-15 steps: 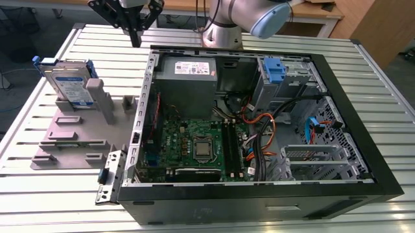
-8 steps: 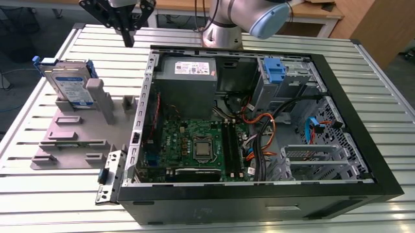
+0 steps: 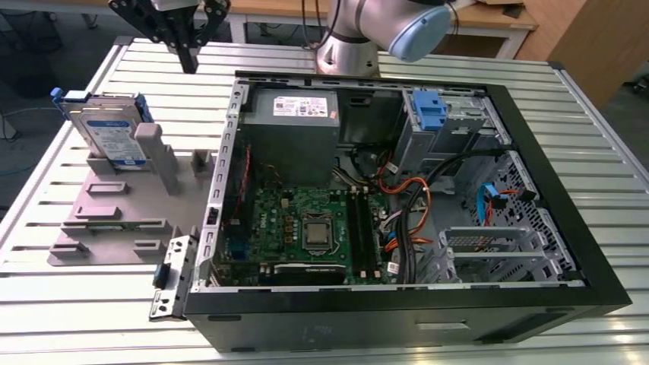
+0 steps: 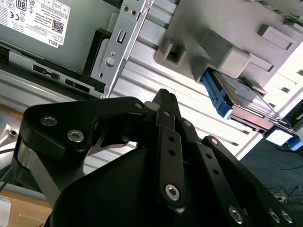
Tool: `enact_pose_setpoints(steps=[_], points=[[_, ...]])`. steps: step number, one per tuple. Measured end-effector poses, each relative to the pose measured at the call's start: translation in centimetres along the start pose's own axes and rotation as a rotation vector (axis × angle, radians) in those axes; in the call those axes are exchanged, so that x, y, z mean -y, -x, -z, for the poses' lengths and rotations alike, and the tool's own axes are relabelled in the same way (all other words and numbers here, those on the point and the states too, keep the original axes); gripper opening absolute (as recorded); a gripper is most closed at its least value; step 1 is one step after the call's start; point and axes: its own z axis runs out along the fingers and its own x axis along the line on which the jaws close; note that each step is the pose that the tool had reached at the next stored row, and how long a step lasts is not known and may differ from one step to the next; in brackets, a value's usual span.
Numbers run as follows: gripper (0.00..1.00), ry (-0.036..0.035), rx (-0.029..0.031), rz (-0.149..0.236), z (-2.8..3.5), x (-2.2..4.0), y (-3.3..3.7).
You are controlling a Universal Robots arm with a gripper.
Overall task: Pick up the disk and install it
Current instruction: 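Reach for the disk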
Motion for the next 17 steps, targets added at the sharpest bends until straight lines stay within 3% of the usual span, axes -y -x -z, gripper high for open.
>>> enact_pose_setpoints(steps=[8,17], points=[[0.11,-0.0001,-0.0001,0.0,0.0,0.04,-0.52],[0.11,-0.0001,-0.0001,0.0,-0.03,0.21,-2.39]])
